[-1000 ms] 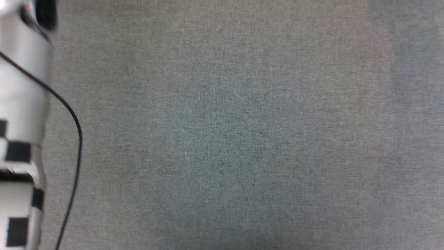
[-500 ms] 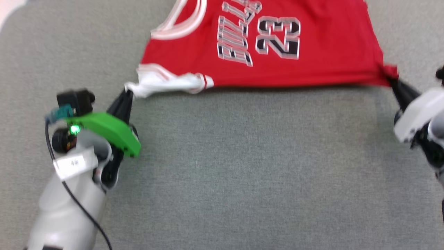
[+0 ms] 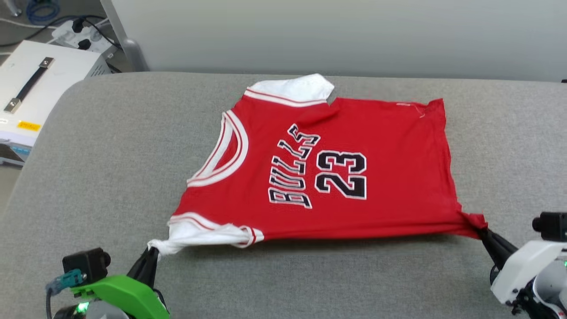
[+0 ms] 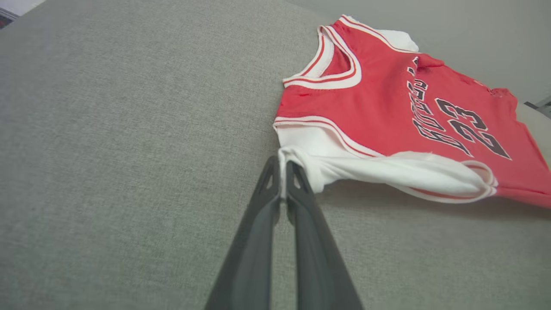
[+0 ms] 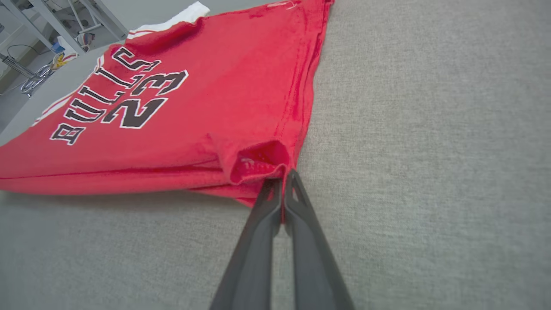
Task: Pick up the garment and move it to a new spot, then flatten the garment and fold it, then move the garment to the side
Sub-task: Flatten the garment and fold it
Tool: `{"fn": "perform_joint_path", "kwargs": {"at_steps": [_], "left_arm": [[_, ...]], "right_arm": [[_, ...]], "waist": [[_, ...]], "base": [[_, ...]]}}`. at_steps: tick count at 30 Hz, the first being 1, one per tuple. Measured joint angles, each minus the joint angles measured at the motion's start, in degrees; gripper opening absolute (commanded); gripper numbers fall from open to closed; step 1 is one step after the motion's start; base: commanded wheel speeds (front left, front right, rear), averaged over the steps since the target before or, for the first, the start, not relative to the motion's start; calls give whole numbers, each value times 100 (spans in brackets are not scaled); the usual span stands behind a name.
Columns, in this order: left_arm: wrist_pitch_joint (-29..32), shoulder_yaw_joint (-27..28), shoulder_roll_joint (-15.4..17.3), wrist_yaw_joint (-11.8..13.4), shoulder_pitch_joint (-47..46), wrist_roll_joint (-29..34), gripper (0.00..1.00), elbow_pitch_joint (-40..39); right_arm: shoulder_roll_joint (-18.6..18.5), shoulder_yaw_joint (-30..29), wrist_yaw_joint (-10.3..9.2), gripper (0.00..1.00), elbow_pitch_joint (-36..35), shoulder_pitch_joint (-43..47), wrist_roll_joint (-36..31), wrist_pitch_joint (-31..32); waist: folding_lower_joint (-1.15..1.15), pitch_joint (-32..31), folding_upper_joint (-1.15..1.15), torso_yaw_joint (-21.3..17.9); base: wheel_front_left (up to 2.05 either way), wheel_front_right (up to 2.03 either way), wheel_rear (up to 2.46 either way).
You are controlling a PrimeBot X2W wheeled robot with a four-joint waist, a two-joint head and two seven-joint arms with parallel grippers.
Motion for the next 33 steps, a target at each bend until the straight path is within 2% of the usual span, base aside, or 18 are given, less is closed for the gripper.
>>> {"fn": "perform_joint_path", "kwargs": {"at_steps": [4, 8, 16, 19, 23, 30, 33], "left_arm": [[165, 71, 96, 371, 691, -130, 0, -709], [299, 101, 156, 609, 1250, -223, 0, -1156], [441, 240, 218, 809, 1831, -423, 0, -1727], [514, 226, 272, 809, 1823, -487, 0, -1803], [572, 140, 300, 730, 1675, -469, 0, -1757], [520, -74, 281, 342, 494, -164, 0, -1247], [419, -152, 174, 160, -21, -118, 0, -923]], "right_arm": [[198, -504, 0, 0, -374, 744, -231, 135], [474, -1051, 0, 0, -867, 1469, -491, 399], [1288, -2009, 0, 0, -1971, 2694, -981, 1195], [1499, -2205, -1, 0, -2247, 2834, -1203, 1451], [1585, -2356, -1, 0, -2492, 2810, -1497, 1678], [1669, -2393, -5, 0, -2553, 2186, -1885, 1850], [1651, -2365, -5, 0, -2487, 1850, -1974, 1850]], "waist": [[0, -206, 0, 8], [0, -279, 0, 45], [0, -298, 0, 71], [0, -295, 0, 51], [0, -242, 0, 27], [1, 42, 0, 14], [1, 192, 0, 7]], "base": [[0, 0, 0], [0, 0, 0], [0, 0, 0], [0, 0, 0], [0, 0, 0], [0, 0, 0], [0, 0, 0]]}}
